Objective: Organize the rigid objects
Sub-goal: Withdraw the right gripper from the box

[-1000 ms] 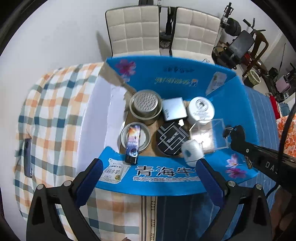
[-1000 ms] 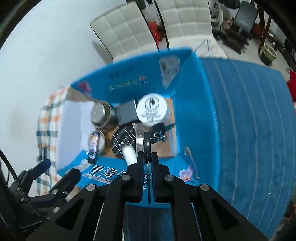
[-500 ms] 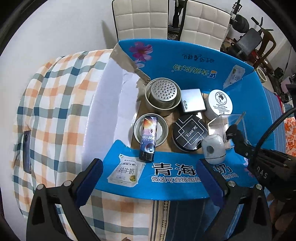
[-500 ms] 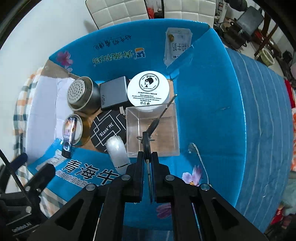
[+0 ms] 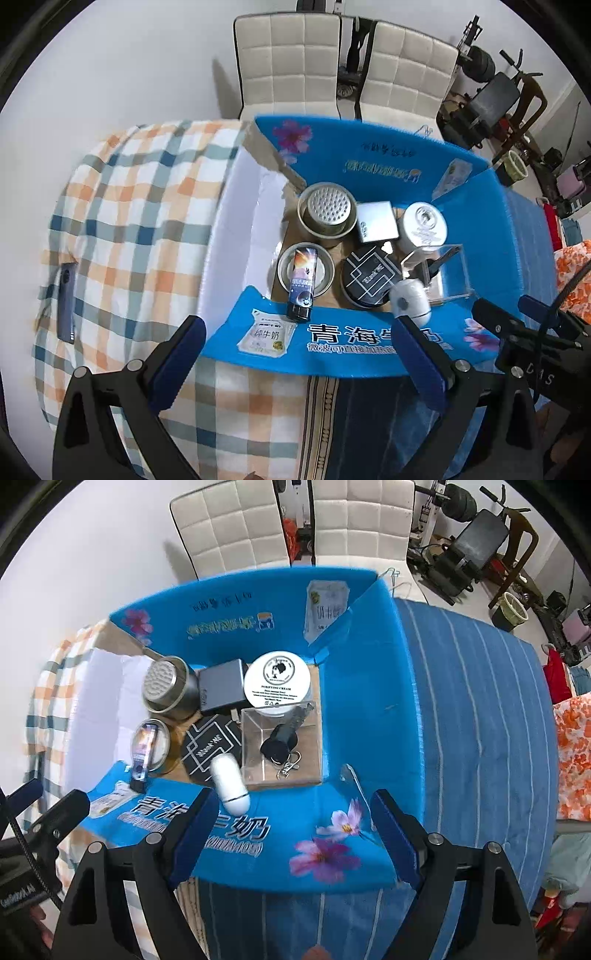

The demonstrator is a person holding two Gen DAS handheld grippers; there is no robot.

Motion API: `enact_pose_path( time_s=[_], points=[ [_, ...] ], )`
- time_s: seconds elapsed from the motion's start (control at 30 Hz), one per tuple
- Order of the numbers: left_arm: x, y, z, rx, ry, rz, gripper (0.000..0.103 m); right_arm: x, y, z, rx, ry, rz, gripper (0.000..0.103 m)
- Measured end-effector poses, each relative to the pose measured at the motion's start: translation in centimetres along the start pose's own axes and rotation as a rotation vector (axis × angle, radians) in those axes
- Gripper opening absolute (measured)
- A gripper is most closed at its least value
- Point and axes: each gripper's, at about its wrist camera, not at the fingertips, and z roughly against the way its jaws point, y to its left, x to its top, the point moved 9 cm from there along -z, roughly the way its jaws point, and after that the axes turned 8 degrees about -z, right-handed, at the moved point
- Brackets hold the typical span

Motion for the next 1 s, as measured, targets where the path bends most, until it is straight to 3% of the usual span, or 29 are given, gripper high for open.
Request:
enact_pose_path(
  time_s=[0.23, 0.37, 0.57, 0.77, 0.87, 1.0],
  points=[
    [0.7, -0.2, 8.4, -0.015, -0.105, 0.006, 0.103, -0.7, -0.2, 9.4, 0.036, -0.11, -0.008, 0.087],
    [0.7, -0.2, 13.7, -0.014, -0.167, 0.012, 0.103, -1.3, 0.0, 16.1, 0.049, -0.192, -0.008, 0.095],
    [-0.4, -0.5, 19.3, -0.008, -0.206, 0.028, 0.103, -3.0, -0.1, 24.9, 0.104, -0.262, -0.016, 0.095],
    [-1.5, -0.8, 23.3, 0.025, -0.247, 0.019, 0.103, -4.9, -0.2, 30.7, 0.137, -0.297, -0.005, 0.095],
    [-1.4, -0.6, 25.2, 0.048, -0.285, 0.02, 0.103, -5.6, -0.2, 32.6, 0.133, -0.325, 0.015, 0.103],
    [-1.3, -0.6, 27.0, 0.071, -0.327, 0.015, 0.103, -6.1, -0.2, 34.4, 0.137, -0.339, 0.022, 0.103]
  ],
)
